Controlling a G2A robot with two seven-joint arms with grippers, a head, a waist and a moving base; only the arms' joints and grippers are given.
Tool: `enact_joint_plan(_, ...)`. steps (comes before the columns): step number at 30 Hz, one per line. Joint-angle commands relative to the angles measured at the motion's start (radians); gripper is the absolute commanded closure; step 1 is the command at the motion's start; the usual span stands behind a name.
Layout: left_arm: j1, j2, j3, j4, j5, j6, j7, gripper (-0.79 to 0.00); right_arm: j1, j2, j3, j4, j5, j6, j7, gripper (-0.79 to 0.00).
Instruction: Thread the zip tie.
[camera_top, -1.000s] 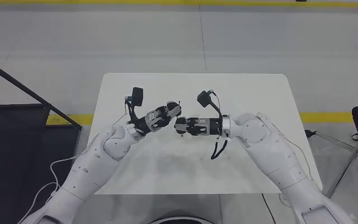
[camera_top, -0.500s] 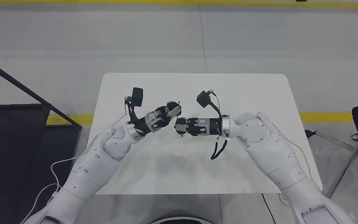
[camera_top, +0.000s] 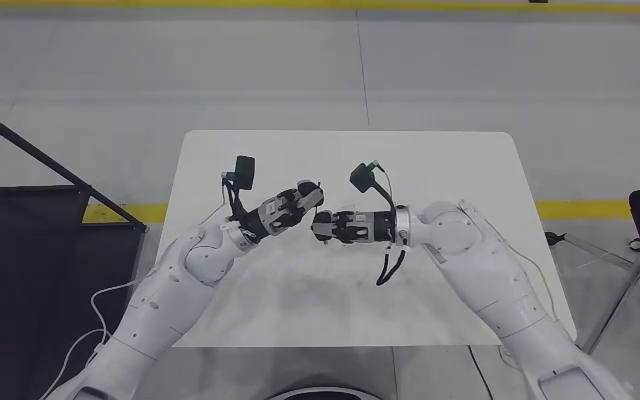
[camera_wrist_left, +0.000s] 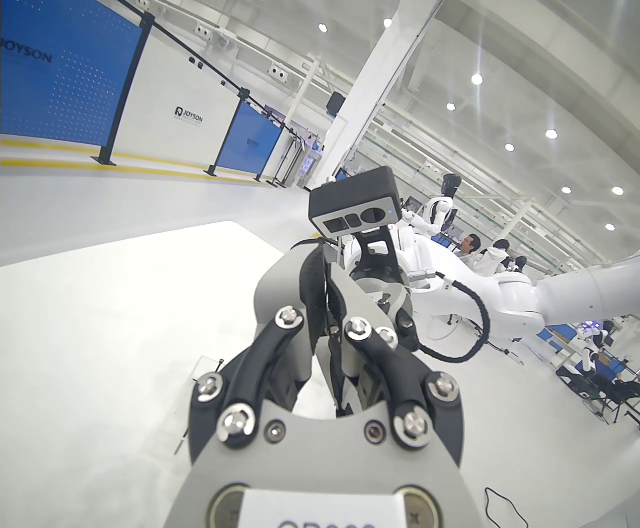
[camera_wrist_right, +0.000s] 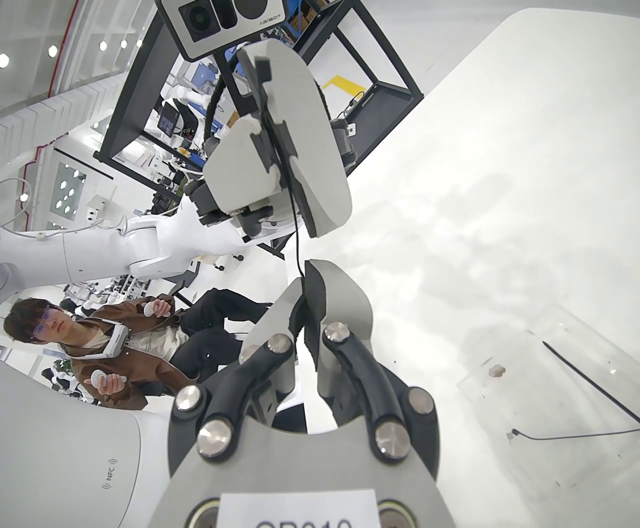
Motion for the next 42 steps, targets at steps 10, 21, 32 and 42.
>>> enact_joint_plan(10, 0.003, -0.009, -0.014, 0.005, 0.002, -0.003, -0.01, 0.0, -0.001, -0.002, 0.003, 0.005, 0.006, 0.006, 0.0, -0.289)
enact_joint_plan(21, 0.033, 0.002, -0.101, 0.026, 0.026, -0.044, -0.001, 0.0, -0.039, 0.035, 0.098, -0.048, -0.054, 0.122, 0.06, -0.708)
enact_joint_plan(32, 0.075, 0.015, -0.134, 0.042, 0.005, -0.098, -0.057, 0.0, -0.053, 0.067, 0.166, -0.133, -0.226, 0.422, 0.114, -0.785)
enact_joint_plan(42, 0.116, 0.003, -0.149, -0.024, 0.152, 0.058, 0.089, 0.0, -0.052, 0.064, 0.132, -0.165, -0.374, 0.556, 0.053, -0.785)
